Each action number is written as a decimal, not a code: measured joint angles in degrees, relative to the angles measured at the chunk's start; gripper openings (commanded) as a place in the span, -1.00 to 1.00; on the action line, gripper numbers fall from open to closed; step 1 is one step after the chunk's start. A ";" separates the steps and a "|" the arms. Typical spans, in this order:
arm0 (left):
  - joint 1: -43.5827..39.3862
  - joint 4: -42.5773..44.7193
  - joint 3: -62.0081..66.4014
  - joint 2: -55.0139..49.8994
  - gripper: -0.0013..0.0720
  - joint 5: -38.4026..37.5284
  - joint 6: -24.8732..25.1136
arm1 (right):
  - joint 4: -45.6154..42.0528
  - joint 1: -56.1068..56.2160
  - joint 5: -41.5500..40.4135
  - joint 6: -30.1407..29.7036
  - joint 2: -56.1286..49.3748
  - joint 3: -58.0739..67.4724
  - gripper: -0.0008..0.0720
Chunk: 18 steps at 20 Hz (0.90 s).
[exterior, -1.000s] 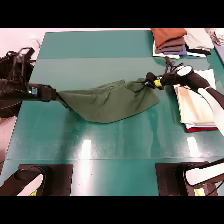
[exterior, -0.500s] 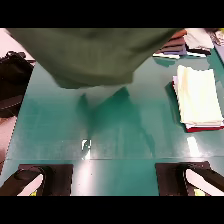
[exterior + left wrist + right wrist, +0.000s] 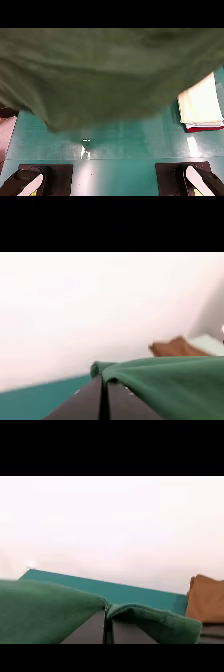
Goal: Fold the shirts.
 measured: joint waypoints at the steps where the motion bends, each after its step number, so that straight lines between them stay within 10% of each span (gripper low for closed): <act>1: 0.02 0.00 -3.87 -0.50 -0.90 -0.66 0.00 | -0.24 0.26 1.40 0.59 -1.60 0.09 -0.93; 8: 0.00 0.09 -35.78 -10.84 -0.89 2.03 0.76 | -14.49 15.65 4.68 5.64 -19.52 -11.58 -0.92; 9: 0.04 0.24 -38.71 -13.00 -0.57 4.13 0.83 | -16.48 17.66 3.56 6.01 -22.77 -12.98 -0.92; 10: 0.28 0.42 -40.81 -15.28 0.35 6.40 0.85 | -17.51 19.17 2.36 6.34 -25.77 -13.51 -0.83; 11: 0.81 0.66 -42.01 -17.38 0.64 8.52 0.42 | -17.92 20.35 1.36 6.69 -29.14 -13.40 -0.32; 12: 1.68 0.85 -42.66 -19.34 0.64 10.19 -0.90 | -17.84 21.07 0.57 6.95 -32.06 -12.66 -0.03; 18: 12.22 -1.84 -42.23 -23.34 0.64 7.15 -4.59 | -11.17 21.55 3.74 7.15 -41.46 -6.32 -0.09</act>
